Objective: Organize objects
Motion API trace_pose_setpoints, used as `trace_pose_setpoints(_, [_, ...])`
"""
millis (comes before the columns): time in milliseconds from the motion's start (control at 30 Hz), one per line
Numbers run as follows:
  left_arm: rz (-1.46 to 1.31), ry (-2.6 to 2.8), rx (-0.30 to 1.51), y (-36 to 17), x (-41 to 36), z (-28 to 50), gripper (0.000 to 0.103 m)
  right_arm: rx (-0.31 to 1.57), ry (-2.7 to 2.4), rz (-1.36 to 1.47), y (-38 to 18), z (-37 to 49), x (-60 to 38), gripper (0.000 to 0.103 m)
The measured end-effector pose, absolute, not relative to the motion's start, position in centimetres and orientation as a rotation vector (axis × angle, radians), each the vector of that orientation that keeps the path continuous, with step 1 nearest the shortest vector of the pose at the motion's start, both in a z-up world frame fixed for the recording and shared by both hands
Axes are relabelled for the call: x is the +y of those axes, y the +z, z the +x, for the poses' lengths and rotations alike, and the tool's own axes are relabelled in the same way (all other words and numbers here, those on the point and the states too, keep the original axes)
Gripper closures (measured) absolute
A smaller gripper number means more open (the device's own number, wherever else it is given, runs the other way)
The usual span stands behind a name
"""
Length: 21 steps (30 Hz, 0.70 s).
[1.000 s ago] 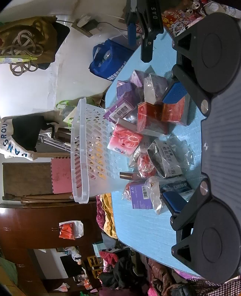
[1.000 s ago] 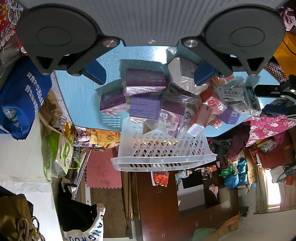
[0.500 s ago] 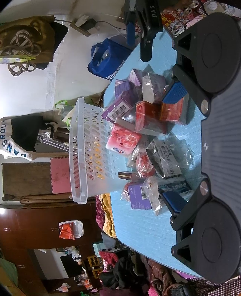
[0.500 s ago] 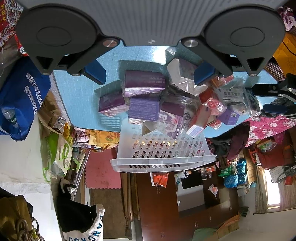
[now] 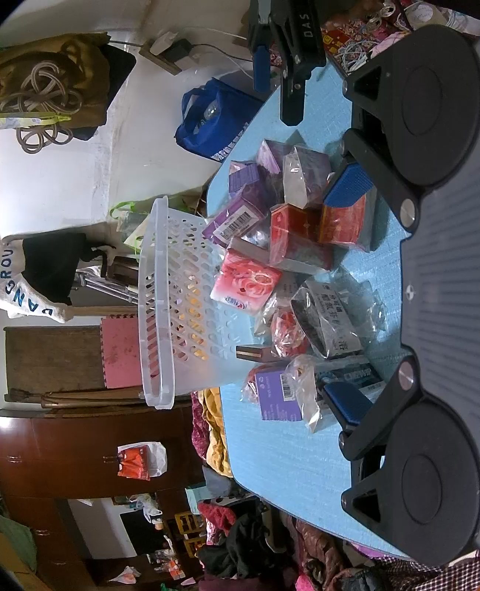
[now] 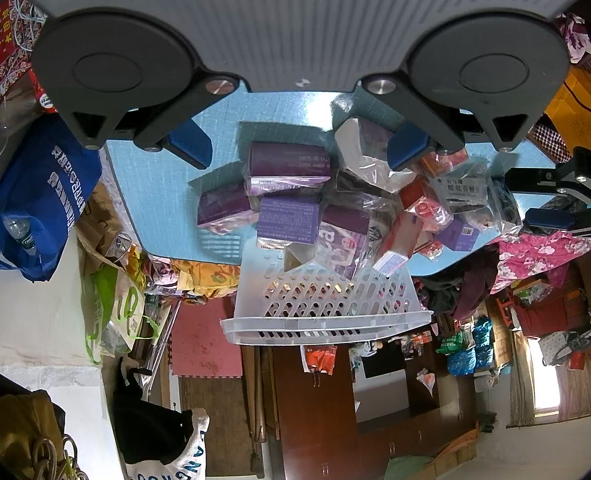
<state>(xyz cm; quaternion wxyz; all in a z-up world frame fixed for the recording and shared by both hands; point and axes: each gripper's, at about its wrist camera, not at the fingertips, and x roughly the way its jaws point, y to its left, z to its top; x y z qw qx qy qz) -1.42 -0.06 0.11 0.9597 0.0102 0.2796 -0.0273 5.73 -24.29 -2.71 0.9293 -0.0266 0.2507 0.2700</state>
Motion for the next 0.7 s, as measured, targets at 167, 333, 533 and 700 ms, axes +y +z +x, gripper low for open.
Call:
trace_pose_setpoints(167, [0.025,-0.058,0.566,0.07,-0.16,-1.38,0.001,0.518,0.553,-0.053,-2.8,5.87,-24.4,0.0])
trace_pose_setpoints(333, [0.024,-0.059,0.569,-0.04,-0.21,-1.27,0.001,0.518,0.542,-0.052,-2.79,5.9,-24.47,0.0])
trace_pose_setpoints(533, [0.023,-0.058,0.568,-0.05,-0.18,-1.28,0.001,0.519,0.541,-0.051,-2.82,5.9,-24.47,0.0])
trace_pose_setpoints(700, [0.021,-0.058,0.569,-0.08,-0.17,-1.25,0.001,0.52,0.542,-0.051,-2.87,5.92,-24.48,0.0])
